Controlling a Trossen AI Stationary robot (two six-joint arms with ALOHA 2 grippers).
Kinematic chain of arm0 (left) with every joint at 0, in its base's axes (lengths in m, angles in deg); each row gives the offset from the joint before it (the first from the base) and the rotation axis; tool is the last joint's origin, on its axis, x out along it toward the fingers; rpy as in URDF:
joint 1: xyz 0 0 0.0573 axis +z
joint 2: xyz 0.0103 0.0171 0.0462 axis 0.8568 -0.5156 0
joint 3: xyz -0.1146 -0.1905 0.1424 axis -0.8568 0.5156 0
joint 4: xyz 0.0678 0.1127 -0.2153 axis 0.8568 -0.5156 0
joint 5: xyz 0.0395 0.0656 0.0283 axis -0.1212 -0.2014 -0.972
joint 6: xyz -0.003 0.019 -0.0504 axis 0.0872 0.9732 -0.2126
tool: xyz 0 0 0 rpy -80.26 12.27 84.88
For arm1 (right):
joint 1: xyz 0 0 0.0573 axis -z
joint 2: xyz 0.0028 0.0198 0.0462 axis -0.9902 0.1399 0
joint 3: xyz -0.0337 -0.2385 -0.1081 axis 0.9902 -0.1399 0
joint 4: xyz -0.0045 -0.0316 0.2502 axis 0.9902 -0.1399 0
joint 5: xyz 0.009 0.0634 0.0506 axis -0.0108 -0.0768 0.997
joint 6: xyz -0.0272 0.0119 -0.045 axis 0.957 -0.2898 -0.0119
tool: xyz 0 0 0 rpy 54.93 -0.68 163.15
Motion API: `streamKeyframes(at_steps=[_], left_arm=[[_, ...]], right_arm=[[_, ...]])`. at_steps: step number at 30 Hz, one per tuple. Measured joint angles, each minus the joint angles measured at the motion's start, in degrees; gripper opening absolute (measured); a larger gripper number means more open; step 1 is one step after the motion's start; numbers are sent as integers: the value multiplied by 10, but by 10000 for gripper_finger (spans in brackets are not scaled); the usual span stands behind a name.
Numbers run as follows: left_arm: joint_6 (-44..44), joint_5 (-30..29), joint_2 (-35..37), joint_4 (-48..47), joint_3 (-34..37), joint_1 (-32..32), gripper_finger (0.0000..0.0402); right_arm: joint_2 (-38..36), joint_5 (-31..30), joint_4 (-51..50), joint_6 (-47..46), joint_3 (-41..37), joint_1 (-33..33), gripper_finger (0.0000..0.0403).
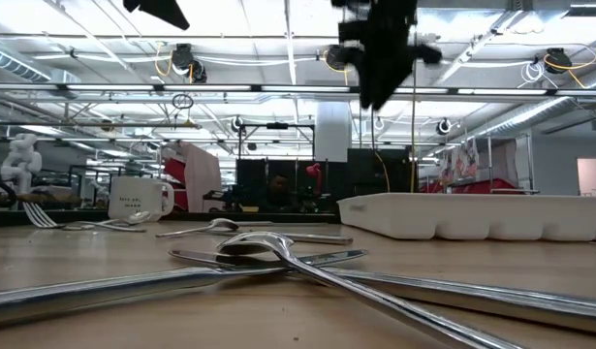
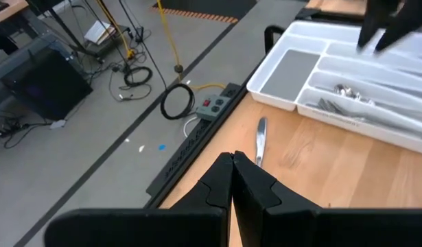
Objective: Sort silverware
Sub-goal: Put the silver table knife into the silverware tray
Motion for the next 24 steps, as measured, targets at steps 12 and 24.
streamKeyframes(at_steps=[12,24], left_arm=[[0,0,-6,-36,0,0,13],[17,0,-6,-47,0,0,13]], right_arm=[[-5,265,-203,-527,74,-81,114],[-82,205,-46,-963,-235,-337,116]])
